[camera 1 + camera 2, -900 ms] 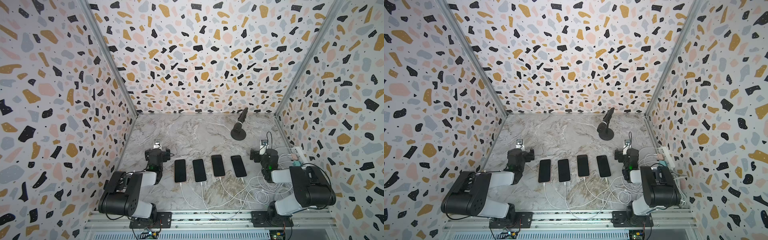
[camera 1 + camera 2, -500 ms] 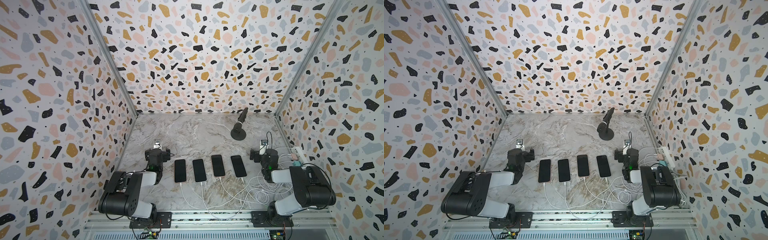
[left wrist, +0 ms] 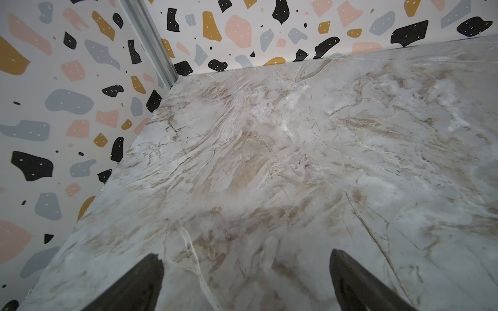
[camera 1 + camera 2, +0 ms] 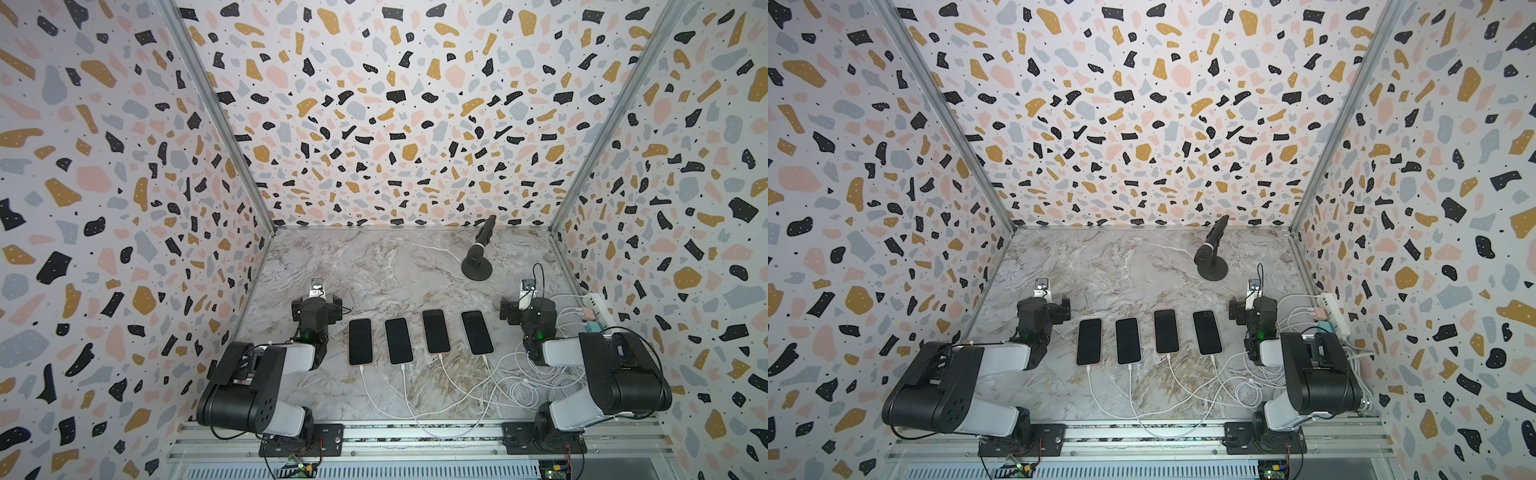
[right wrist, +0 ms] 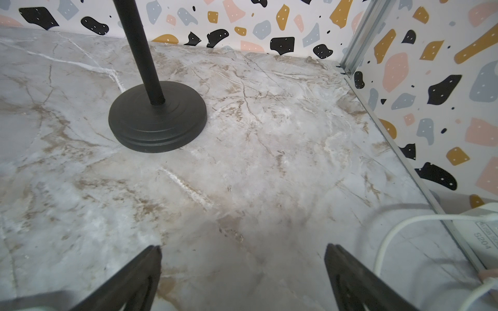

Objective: Unplug the charging cable from the phone
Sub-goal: Pick up the phone at the center of the board.

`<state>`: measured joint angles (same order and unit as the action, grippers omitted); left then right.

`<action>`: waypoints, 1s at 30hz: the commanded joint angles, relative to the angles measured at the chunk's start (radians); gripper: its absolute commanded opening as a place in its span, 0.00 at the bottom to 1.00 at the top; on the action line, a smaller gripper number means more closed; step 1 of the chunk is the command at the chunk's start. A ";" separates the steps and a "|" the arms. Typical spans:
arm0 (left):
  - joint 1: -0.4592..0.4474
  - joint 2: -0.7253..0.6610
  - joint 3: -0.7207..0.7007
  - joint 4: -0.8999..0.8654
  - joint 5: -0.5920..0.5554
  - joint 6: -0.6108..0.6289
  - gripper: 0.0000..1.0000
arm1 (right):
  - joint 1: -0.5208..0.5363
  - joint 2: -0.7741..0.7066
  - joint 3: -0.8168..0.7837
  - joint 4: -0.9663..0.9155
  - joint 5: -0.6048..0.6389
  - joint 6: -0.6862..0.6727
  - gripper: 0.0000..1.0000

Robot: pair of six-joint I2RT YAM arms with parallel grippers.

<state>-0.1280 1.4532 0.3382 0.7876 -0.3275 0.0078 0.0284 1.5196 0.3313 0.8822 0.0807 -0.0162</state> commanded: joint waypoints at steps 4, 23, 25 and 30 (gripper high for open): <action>0.028 -0.019 0.010 0.015 0.037 -0.008 1.00 | -0.001 -0.009 0.030 -0.020 -0.006 -0.006 1.00; -0.557 -0.412 0.574 -1.393 -0.023 -0.645 0.78 | 0.375 -0.345 0.720 -1.782 0.435 0.769 1.00; -0.634 -0.463 0.547 -1.438 -0.058 -0.646 0.78 | 0.450 -0.399 0.629 -1.716 0.419 0.725 1.00; -0.662 -0.602 0.478 -1.487 -0.060 -0.658 0.84 | 0.457 -0.539 0.372 -1.459 -0.011 0.583 1.00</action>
<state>-0.7864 0.9119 0.8238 -0.6388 -0.3424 -0.6163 0.4896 1.0183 0.7258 -0.6178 0.2600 0.6281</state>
